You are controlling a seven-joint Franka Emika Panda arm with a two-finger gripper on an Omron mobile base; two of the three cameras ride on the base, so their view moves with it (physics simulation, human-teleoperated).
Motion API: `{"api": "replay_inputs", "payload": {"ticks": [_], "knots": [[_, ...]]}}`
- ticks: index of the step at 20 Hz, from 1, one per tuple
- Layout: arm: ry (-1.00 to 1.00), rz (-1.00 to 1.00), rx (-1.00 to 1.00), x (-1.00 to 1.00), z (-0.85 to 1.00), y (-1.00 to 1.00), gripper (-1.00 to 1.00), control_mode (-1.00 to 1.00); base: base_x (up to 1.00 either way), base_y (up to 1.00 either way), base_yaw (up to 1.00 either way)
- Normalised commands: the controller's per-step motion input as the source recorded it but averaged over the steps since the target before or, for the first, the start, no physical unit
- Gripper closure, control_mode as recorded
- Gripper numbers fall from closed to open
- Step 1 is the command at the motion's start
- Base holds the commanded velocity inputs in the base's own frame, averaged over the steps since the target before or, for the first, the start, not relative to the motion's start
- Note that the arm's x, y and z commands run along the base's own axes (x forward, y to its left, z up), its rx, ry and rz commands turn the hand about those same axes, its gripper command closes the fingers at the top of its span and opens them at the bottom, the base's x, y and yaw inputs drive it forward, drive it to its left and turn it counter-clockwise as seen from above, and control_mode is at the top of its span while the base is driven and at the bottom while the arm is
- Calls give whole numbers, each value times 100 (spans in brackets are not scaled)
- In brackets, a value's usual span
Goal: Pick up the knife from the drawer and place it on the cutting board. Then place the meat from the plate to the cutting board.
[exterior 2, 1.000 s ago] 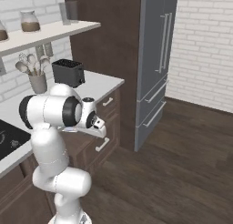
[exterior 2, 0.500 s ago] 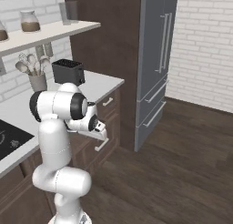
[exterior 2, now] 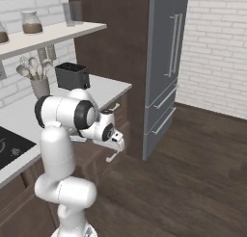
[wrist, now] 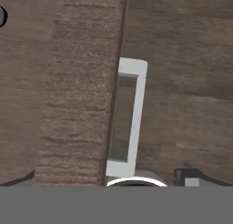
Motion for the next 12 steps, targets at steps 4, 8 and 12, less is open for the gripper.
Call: {"api": "replay_inputs", "payload": {"ticks": [4, 8, 12], "knots": [[0, 0, -1, -42, 9, -100, -100, -100, 0, 0, 0], [0, 0, -3, -52, 17, -100, -100, -100, 0, 0, 0], [0, 0, -7, -64, 12, -100, -100, -100, 0, 0, 0]]}}
